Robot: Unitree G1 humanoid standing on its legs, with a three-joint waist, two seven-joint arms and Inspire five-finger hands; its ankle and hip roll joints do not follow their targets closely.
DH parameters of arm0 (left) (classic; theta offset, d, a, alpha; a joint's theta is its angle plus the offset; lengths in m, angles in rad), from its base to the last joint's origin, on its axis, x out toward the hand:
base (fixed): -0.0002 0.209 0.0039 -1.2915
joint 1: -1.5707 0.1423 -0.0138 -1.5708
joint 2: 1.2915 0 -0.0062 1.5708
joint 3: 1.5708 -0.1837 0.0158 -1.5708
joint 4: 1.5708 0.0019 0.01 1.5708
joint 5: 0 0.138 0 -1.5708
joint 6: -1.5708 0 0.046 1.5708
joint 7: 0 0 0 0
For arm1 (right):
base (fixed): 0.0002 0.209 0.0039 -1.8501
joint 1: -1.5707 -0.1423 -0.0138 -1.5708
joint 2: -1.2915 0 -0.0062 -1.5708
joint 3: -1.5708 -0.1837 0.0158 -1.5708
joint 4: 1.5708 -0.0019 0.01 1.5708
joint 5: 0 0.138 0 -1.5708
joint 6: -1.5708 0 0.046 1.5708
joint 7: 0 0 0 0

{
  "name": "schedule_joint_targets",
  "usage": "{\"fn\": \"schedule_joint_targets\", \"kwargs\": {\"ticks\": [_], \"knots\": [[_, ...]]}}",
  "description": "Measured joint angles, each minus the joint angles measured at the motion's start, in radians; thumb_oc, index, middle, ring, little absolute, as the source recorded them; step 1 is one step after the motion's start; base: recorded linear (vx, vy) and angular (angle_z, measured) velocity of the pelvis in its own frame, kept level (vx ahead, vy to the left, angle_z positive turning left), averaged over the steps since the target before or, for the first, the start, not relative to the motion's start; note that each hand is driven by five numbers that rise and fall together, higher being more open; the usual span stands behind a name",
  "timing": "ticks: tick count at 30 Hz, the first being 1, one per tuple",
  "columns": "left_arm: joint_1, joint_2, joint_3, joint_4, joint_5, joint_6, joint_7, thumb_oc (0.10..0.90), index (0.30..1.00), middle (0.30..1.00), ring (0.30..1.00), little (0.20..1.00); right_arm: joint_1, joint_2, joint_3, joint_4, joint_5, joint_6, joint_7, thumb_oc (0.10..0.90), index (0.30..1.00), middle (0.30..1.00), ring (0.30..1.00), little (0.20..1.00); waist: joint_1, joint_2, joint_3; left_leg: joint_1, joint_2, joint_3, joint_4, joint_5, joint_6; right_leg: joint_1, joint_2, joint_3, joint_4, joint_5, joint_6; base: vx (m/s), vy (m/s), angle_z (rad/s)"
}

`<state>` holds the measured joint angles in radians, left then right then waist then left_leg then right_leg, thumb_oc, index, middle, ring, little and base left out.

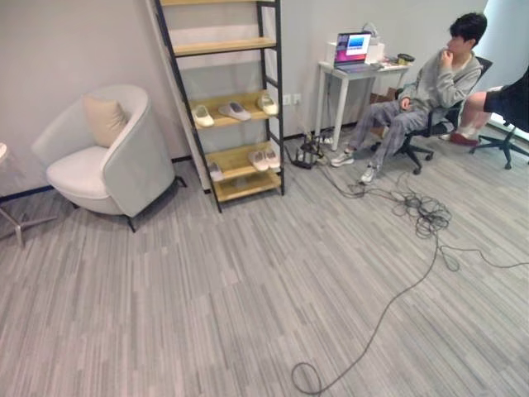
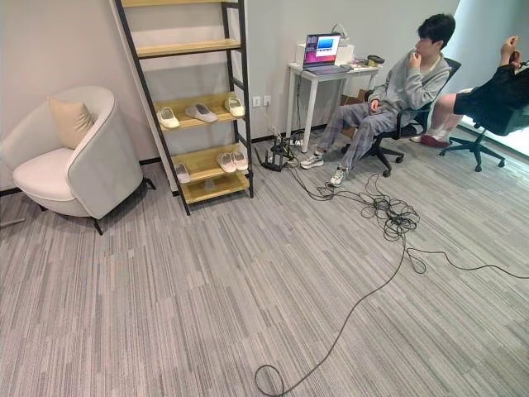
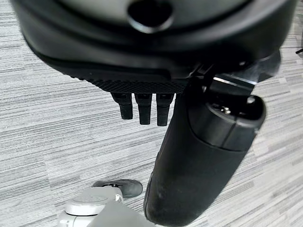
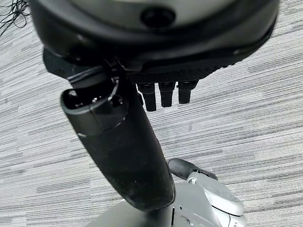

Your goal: Arrange the slippers neatly on the shoe rack.

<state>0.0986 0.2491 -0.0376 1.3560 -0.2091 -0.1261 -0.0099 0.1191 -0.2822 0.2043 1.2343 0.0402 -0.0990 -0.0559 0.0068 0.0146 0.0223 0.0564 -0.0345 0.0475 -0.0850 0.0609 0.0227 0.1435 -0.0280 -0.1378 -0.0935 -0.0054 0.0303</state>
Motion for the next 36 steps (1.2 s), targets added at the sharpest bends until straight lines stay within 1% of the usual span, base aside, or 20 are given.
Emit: {"fn": "schedule_joint_targets", "kwargs": {"ticks": [6,12,18,19,20,21,22,23,24,25,26,27,29,30,31,32,33,34,35,36], "knots": [[-0.001,0.000,-0.008,-0.001,0.021,0.014,0.000,0.800,0.900,0.900,0.900,0.900,0.000,0.000,0.000,0.000,0.000,0.000,0.001,0.800,0.900,0.900,0.900,0.900,0.000,-0.001,0.001,0.000,0.000,0.000,0.000,0.000,0.000,0.001,0.001,0.003,0.000,0.000,0.000,0.00,-0.001,0.01],[-0.004,0.000,-0.009,0.002,0.020,0.015,-0.001,0.800,0.900,0.900,0.900,0.900,0.002,0.000,0.000,0.009,0.001,0.001,0.002,0.800,0.900,0.900,0.900,0.900,-0.002,0.005,0.005,-0.007,0.002,-0.002,0.000,-0.004,-0.006,-0.001,0.002,-0.002,0.000,-0.007,-0.010,0.05,-0.049,0.01],[-0.001,-0.001,-0.010,0.006,0.019,0.015,-0.002,0.800,0.900,0.900,0.900,0.900,0.023,0.000,0.000,0.031,0.001,0.006,0.004,0.800,0.900,0.900,0.900,0.900,-0.003,0.011,0.013,-0.006,0.007,-0.001,0.001,-0.009,-0.012,-0.005,0.007,-0.001,0.000,-0.013,-0.008,0.05,-0.100,-0.01],[-0.001,-0.002,-0.010,0.006,0.017,0.015,-0.002,0.800,0.900,0.900,0.900,0.900,0.025,0.000,0.000,0.037,0.001,0.007,0.004,0.800,0.900,0.900,0.900,0.900,-0.001,0.006,0.019,-0.009,0.010,0.002,0.006,-0.009,-0.013,-0.011,0.010,0.006,0.007,-0.015,-0.009,-0.05,-0.115,-0.14],[-0.007,-0.001,-0.010,0.007,0.014,0.015,-0.001,0.800,0.900,0.900,0.900,0.900,0.005,0.001,0.009,0.048,0.001,0.007,0.004,0.800,0.900,0.900,0.900,0.900,0.001,0.013,0.028,-0.045,0.018,0.011,0.053,-0.017,-0.024,-0.053,0.012,0.021,0.051,-0.035,-0.022,-0.04,-0.079,-0.23],[-0.020,-0.002,-0.009,0.007,0.005,0.015,-0.001,0.800,0.900,0.900,0.900,0.900,-0.022,0.001,0.013,0.057,0.001,0.007,0.006,0.800,0.900,0.900,0.900,0.900,0.006,0.007,0.055,-0.071,0.029,0.020,0.092,-0.028,-0.042,-0.082,0.025,0.022,0.091,-0.050,-0.026,-0.02,-0.088,-0.25],[-0.036,-0.001,-0.008,0.007,-0.008,0.015,-0.002,0.800,0.900,0.900,0.900,0.900,-0.036,0.001,0.015,0.056,0.001,0.006,0.006,0.800,0.900,0.900,0.900,0.900,0.008,0.014,0.073,-0.086,0.035,0.024,0.114,-0.034,-0.052,-0.099,0.027,0.023,0.116,-0.060,-0.032,0.04,-0.141,-0.13],[-0.059,-0.004,-0.009,0.009,-0.022,0.014,-0.001,0.800,0.900,0.900,0.900,0.900,-0.053,0.000,0.015,0.058,0.001,0.002,0.008,0.800,0.900,0.900,0.900,0.900,0.011,0.015,0.109,-0.105,0.044,0.027,0.152,-0.034,-0.065,-0.107,0.037,0.022,0.144,-0.070,-0.046,0.07,-0.187,0.17],[-0.100,-0.002,-0.009,0.008,-0.022,0.013,-0.001,0.800,0.900,0.900,0.900,0.900,-0.067,0.006,0.014,0.067,0.002,0.000,0.012,0.800,0.900,0.900,0.900,0.900,0.010,-0.001,0.145,-0.189,0.044,0.043,0.287,-0.031,-0.072,-0.138,0.025,0.018,0.186,-0.090,-0.074,0.06,-0.138,0.36],[-0.124,-0.004,-0.009,0.008,-0.023,0.014,-0.001,0.800,0.900,0.900,0.900,0.900,-0.074,0.011,0.012,0.071,0.002,0.002,0.014,0.800,0.900,0.900,0.900,0.900,0.007,-0.022,0.167,-0.239,0.044,0.079,0.366,-0.008,-0.100,-0.149,0.003,0.009,0.204,-0.092,-0.093,0.07,-0.091,0.41],[-0.131,-0.007,-0.009,0.006,-0.023,0.014,0.000,0.800,0.900,0.900,0.900,0.900,-0.077,0.013,0.012,0.075,0.002,0.005,0.014,0.800,0.900,0.900,0.900,0.900,0.009,-0.036,0.174,-0.260,0.045,0.099,0.399,0.007,-0.108,-0.155,-0.006,0.006,0.208,-0.092,-0.109,0.16,-0.047,0.20],[-0.132,-0.010,-0.008,0.005,-0.024,0.013,0.000,0.800,0.900,0.900,0.900,0.900,-0.079,0.013,0.011,0.078,0.003,0.009,0.018,0.800,0.900,0.900,0.900,0.900,0.019,-0.053,0.185,-0.290,0.062,0.139,0.455,0.018,-0.101,-0.143,-0.010,0.002,0.203,-0.088,-0.117,0.12,-0.043,0.17],[-0.132,-0.022,-0.009,0.006,-0.024,0.014,0.002,0.800,0.900,0.900,0.900,0.900,-0.082,0.008,-0.005,0.105,0.011,0.013,0.016,0.800,0.900,0.900,0.900,0.900,0.022,-0.047,0.199,-0.337,0.105,0.185,0.566,0.009,-0.090,-0.113,-0.001,-0.013,0.188,-0.104,-0.130,0.31,0.095,0.28],[-0.126,-0.027,-0.012,0.001,-0.025,0.014,0.002,0.800,0.900,0.900,0.900,0.900,-0.082,0.007,-0.013,0.113,0.019,0.027,0.013,0.800,0.900,0.900,0.900,0.900,0.029,-0.046,0.202,-0.347,0.101,0.202,0.538,0.000,-0.077,-0.099,-0.001,-0.021,0.175,-0.106,-0.126,0.53,0.202,0.31],[-0.116,-0.029,-0.019,-0.005,-0.026,0.013,0.002,0.800,0.900,0.900,0.900,0.900,-0.085,0.005,-0.025,0.119,0.023,0.039,0.013,0.800,0.900,0.900,0.900,0.900,0.028,-0.045,0.203,-0.354,0.098,0.223,0.467,-0.006,-0.070,-0.094,-0.001,-0.025,0.165,-0.106,-0.118,0.63,0.282,0.22],[-0.105,-0.041,-0.019,0.002,-0.030,0.010,0.001,0.800,0.900,0.900,0.900,0.900,-0.104,0.002,-0.024,0.147,0.024,0.038,0.013,0.800,0.900,0.900,0.900,0.900,0.033,-0.035,0.204,-0.333,0.080,0.217,0.241,-0.014,-0.074,-0.092,0.003,-0.027,0.154,-0.108,-0.108,0.49,0.220,0.05],[-0.103,-0.048,-0.024,0.009,-0.033,0.016,-0.004,0.800,0.900,0.900,0.900,0.900,-0.104,-0.005,-0.037,0.141,0.038,0.039,0.014,0.800,0.900,0.900,0.900,0.900,0.047,-0.014,0.205,-0.328,0.084,0.211,0.096,0.003,-0.093,-0.075,0.025,-0.018,0.130,-0.107,-0.108,0.45,0.180,-0.01],[-0.095,-0.049,-0.042,0.013,-0.033,0.017,-0.006,0.800,0.900,0.900,0.900,0.900,-0.100,-0.005,-0.055,0.137,0.043,0.037,0.016,0.800,0.900,0.900,0.900,0.900,0.051,0.000,0.205,-0.331,0.094,0.207,0.035,0.020,-0.105,-0.041,0.046,-0.018,0.092,-0.103,-0.108,0.46,0.198,-0.17],[-0.085,-0.053,-0.041,0.020,-0.033,0.017,-0.010,0.800,0.900,0.900,0.900,0.900,-0.098,0.001,-0.056,0.145,0.043,0.038,0.015,0.800,0.900,0.900,0.900,0.900,0.076,0.007,0.205,-0.340,0.104,0.193,-0.006,0.028,-0.107,-0.023,0.055,-0.006,0.080,-0.104,-0.108,0.45,0.197,-0.31],[-0.076,-0.058,-0.035,0.032,-0.033,0.018,-0.015,0.800,0.900,0.900,0.900,0.900,-0.092,0.001,-0.059,0.152,0.044,0.037,0.015,0.800,0.900,0.900,0.900,0.900,0.092,0.007,0.203,-0.341,0.109,0.193,-0.005,0.028,-0.108,-0.018,0.057,0.010,0.081,-0.115,-0.099,0.53,0.241,-0.53]]}}
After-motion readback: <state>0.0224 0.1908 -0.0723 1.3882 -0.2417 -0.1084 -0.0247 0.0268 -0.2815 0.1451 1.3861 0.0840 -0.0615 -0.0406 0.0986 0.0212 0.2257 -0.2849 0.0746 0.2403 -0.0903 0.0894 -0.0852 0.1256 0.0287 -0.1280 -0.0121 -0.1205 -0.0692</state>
